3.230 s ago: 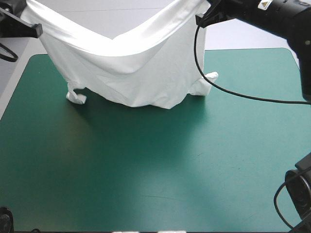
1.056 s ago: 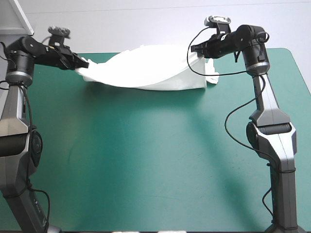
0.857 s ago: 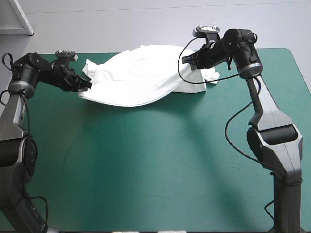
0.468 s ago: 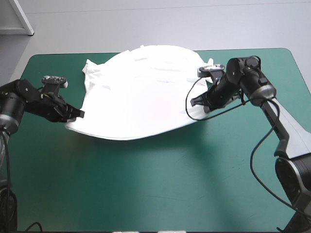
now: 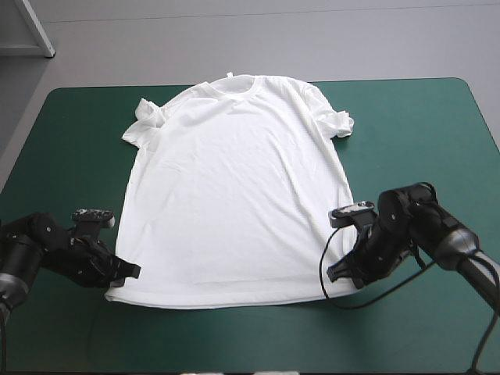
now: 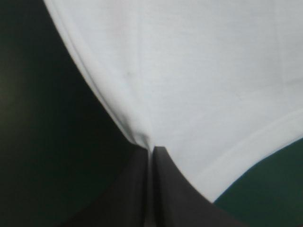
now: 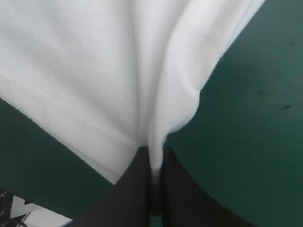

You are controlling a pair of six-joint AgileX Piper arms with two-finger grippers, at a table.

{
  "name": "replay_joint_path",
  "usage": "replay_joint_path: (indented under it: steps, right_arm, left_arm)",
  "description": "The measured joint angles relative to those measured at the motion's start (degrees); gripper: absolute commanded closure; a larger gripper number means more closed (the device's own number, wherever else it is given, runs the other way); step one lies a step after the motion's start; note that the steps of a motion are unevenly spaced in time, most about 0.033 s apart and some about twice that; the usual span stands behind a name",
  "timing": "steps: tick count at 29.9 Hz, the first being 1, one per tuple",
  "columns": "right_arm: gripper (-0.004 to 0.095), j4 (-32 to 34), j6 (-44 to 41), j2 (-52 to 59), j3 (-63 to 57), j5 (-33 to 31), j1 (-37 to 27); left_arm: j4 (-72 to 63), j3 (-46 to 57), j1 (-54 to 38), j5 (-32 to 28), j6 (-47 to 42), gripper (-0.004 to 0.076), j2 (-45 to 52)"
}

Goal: Fold the cloth

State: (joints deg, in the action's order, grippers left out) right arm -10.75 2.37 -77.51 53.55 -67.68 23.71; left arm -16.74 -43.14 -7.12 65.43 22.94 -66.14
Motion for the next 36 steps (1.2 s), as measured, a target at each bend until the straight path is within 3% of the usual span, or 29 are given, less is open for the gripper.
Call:
replay_joint_path:
  steps: [6,9,11,17,20,24,30,36]
  right_arm:
    - [0.0922,0.1,-2.4,8.3,-6.4,0.2,1.1]
    - [0.0869,0.5,-1.9,11.2,-7.6,0.2,1.1]
    - [0.0769,0.6,-1.6,12.4,-8.1,0.3,1.1]
    - [0.0269,0.7,-1.3,14.1,-9.1,0.1,1.1]
    - [0.0168,1.0,-1.3,14.4,-9.1,0.4,1.1]
    - [0.0168,2.1,-1.3,14.4,-9.1,3.6,1.1]
    - [0.017,2.1,-1.4,14.4,-9.1,7.5,1.1]
    - [0.017,2.1,-2.4,14.4,-9.1,7.6,1.1]
  left_arm:
    - [2.0,4.1,0.0,0.2,-2.0,0.0704,3.5]
    - [2.6,4.3,0.0,0.8,-2.4,0.0679,3.7]
    - [2.6,4.3,0.0,0.9,-2.5,0.0617,3.7]
    - [2.5,4.3,0.1,2.0,-1.6,0.0304,3.7]
    - [2.4,4.3,0.1,2.3,-1.6,0.0229,3.7]
    - [2.1,4.3,0.1,0.9,-1.9,0.0232,3.7]
    - [2.1,3.1,0.1,-11.3,-3.4,0.0233,2.9]
    - [1.8,-8.9,0.1,-15.3,-3.6,0.0233,-6.6]
